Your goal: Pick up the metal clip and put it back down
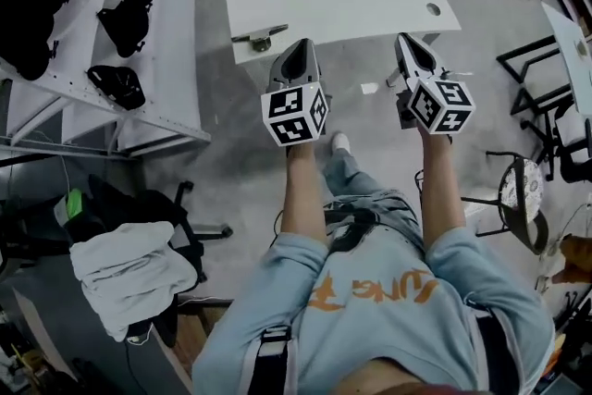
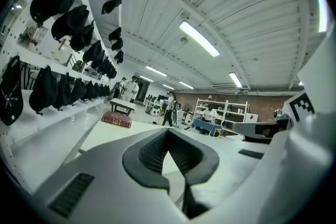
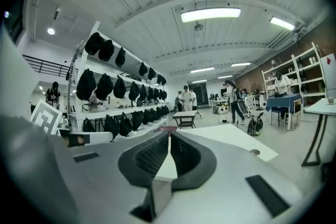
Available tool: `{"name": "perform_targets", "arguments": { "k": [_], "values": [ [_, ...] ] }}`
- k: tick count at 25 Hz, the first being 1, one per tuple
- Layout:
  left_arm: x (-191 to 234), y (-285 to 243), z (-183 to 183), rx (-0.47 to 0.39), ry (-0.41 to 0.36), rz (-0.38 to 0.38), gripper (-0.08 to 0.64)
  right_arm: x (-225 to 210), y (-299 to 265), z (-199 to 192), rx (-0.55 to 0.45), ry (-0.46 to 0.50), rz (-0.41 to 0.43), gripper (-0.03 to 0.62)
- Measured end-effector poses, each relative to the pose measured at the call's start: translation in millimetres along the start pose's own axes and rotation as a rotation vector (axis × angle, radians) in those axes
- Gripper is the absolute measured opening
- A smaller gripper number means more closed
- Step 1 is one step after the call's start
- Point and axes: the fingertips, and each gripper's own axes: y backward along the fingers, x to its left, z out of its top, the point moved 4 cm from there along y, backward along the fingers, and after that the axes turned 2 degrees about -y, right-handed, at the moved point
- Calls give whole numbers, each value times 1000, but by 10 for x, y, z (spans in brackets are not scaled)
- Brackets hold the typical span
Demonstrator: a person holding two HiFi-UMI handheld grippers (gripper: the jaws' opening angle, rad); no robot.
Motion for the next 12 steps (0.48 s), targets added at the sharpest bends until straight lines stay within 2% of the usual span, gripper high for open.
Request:
{"name": "perform_targets", "arguments": {
  "k": [6, 12],
  "values": [
    [129, -495, -437, 136, 34, 53, 21, -251, -556, -399, 120, -38, 55, 32],
    [209, -1124, -416, 199, -10, 76, 21, -707, -1161, -355, 106, -114, 64, 32]
  ]
}}
